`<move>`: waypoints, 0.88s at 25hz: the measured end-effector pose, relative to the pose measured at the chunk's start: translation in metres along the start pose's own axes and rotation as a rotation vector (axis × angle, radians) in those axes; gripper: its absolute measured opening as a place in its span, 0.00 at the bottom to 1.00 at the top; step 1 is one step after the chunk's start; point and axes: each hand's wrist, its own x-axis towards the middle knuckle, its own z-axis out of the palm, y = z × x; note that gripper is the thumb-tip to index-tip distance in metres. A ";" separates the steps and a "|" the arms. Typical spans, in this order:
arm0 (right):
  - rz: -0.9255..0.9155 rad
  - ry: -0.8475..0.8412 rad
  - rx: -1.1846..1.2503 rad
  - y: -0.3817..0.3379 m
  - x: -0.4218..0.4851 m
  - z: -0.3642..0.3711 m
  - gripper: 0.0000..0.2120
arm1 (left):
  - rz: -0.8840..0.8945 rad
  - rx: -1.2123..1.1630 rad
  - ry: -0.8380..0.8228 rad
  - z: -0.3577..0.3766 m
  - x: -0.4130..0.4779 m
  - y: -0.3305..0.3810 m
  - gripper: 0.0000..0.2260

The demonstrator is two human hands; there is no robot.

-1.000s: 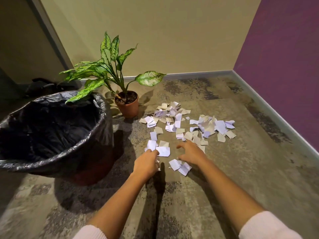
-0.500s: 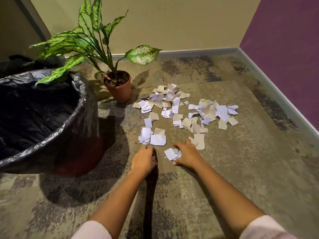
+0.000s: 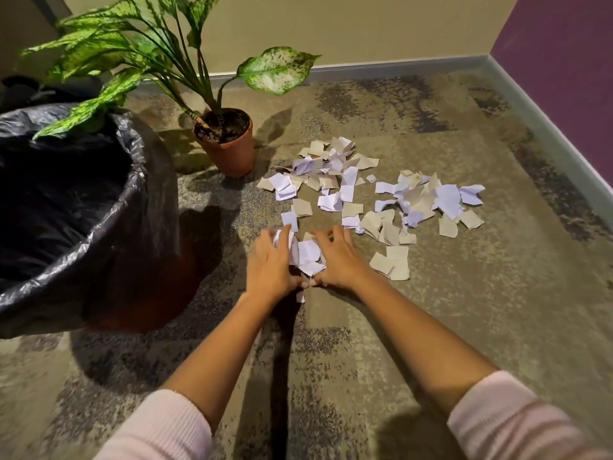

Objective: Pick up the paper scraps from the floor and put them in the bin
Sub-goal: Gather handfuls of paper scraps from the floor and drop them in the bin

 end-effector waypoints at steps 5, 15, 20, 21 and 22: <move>-0.044 -0.153 -0.060 0.001 0.036 -0.024 0.63 | 0.035 -0.062 -0.205 -0.014 0.045 -0.022 0.63; -0.092 -0.314 -0.129 -0.008 0.099 -0.029 0.65 | 0.124 -0.008 -0.239 0.008 0.075 -0.040 0.56; -0.141 -0.266 -0.127 -0.004 0.090 -0.021 0.56 | 0.140 0.027 -0.189 0.008 0.067 -0.037 0.48; -0.137 -0.258 -0.128 -0.004 0.085 -0.020 0.55 | 0.133 0.027 -0.181 0.007 0.063 -0.034 0.46; -0.133 -0.258 -0.131 -0.004 0.080 -0.019 0.54 | 0.124 0.026 -0.177 0.007 0.059 -0.031 0.43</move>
